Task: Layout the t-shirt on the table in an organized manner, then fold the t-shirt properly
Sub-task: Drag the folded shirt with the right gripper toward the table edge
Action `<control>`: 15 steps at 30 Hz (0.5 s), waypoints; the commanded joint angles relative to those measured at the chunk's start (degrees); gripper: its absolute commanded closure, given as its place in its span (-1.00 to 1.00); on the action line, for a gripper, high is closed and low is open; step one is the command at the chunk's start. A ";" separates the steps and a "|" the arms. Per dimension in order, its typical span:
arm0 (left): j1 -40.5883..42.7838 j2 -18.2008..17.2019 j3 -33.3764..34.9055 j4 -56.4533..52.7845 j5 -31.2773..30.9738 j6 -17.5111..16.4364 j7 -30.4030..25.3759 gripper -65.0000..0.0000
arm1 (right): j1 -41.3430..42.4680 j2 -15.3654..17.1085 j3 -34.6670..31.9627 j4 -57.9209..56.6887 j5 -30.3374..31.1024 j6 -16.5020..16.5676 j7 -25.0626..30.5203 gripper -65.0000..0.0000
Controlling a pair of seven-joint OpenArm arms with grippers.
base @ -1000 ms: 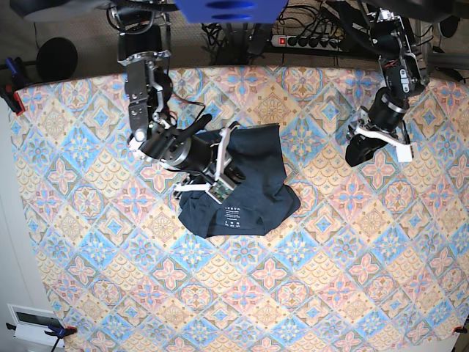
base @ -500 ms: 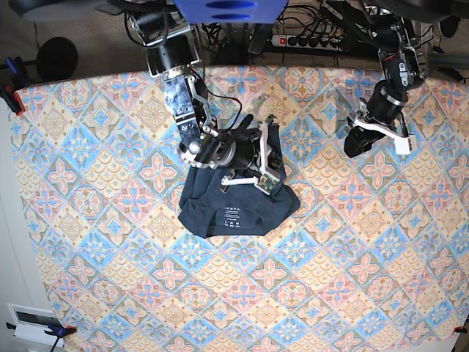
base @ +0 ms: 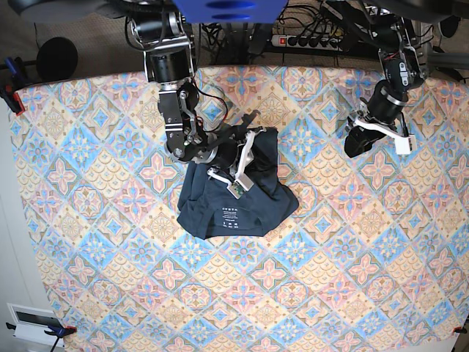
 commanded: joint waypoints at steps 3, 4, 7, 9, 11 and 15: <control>-0.46 -0.67 -0.23 1.17 -0.81 -0.58 -1.14 0.50 | 0.75 1.79 4.95 0.23 -1.62 -1.52 -1.01 0.98; -0.46 -0.67 -0.23 1.17 -0.81 -0.58 -1.14 0.50 | 0.75 2.40 6.36 0.23 -1.62 -1.52 -1.01 0.98; -0.54 -0.67 -0.23 1.17 -0.81 -0.58 -1.14 0.50 | 0.75 4.33 10.14 0.23 -1.45 -1.52 -1.10 0.98; -0.54 -0.67 -0.23 1.17 -0.90 -0.58 -1.14 0.50 | 0.75 6.36 11.81 0.23 -1.36 -1.52 -1.10 0.97; -0.54 -0.67 -0.23 1.17 -0.90 -0.58 -1.14 0.50 | 0.75 8.99 12.34 0.23 -1.36 -1.52 -1.10 0.97; -0.54 -0.67 -0.23 1.17 -0.90 -0.58 -1.14 0.50 | 0.75 13.39 12.43 0.58 0.05 -1.52 -1.10 0.97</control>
